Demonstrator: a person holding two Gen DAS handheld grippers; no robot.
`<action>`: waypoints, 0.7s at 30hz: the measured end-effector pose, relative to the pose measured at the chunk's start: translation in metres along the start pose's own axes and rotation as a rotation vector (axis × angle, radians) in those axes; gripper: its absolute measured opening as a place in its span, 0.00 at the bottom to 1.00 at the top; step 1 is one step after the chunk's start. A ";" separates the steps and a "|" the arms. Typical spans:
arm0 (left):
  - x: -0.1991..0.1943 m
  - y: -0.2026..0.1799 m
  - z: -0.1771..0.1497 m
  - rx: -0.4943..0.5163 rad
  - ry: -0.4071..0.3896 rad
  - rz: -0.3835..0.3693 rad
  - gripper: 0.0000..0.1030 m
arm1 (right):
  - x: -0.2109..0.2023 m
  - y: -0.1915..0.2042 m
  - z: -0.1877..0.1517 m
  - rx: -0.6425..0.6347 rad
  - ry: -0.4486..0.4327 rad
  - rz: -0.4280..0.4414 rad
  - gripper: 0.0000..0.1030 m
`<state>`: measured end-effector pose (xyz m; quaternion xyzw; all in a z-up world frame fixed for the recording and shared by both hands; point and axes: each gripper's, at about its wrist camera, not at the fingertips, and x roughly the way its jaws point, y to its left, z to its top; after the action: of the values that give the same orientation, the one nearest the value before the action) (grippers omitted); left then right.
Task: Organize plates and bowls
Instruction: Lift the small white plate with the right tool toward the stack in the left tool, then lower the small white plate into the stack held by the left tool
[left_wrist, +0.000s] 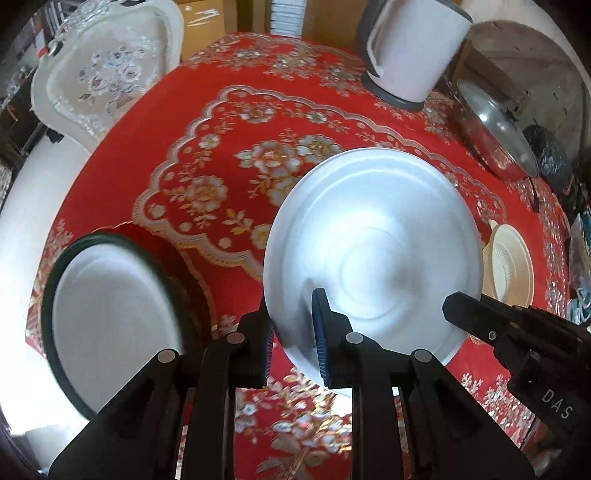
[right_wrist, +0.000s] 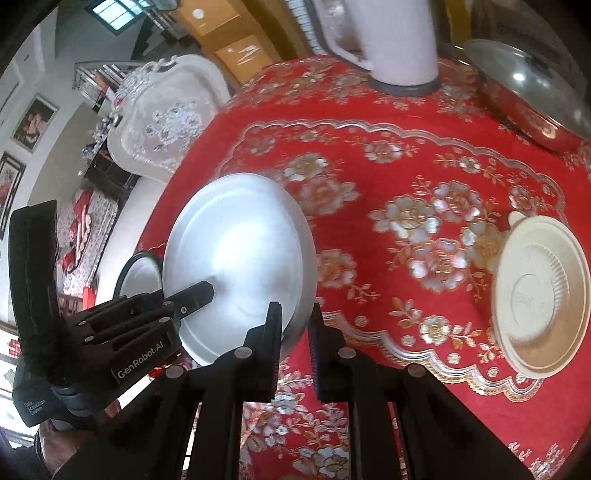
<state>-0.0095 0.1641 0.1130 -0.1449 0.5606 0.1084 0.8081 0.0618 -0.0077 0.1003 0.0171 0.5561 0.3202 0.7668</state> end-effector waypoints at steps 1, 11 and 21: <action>-0.005 0.006 -0.002 -0.009 -0.007 0.004 0.18 | 0.000 0.005 -0.001 -0.010 0.000 0.004 0.13; -0.036 0.067 -0.025 -0.117 -0.030 0.048 0.18 | 0.016 0.072 -0.002 -0.168 0.048 0.063 0.14; -0.047 0.115 -0.045 -0.225 -0.033 0.088 0.18 | 0.040 0.120 -0.006 -0.270 0.110 0.102 0.14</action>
<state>-0.1046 0.2551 0.1292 -0.2082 0.5374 0.2081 0.7903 0.0069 0.1055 0.1103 -0.0754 0.5478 0.4309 0.7132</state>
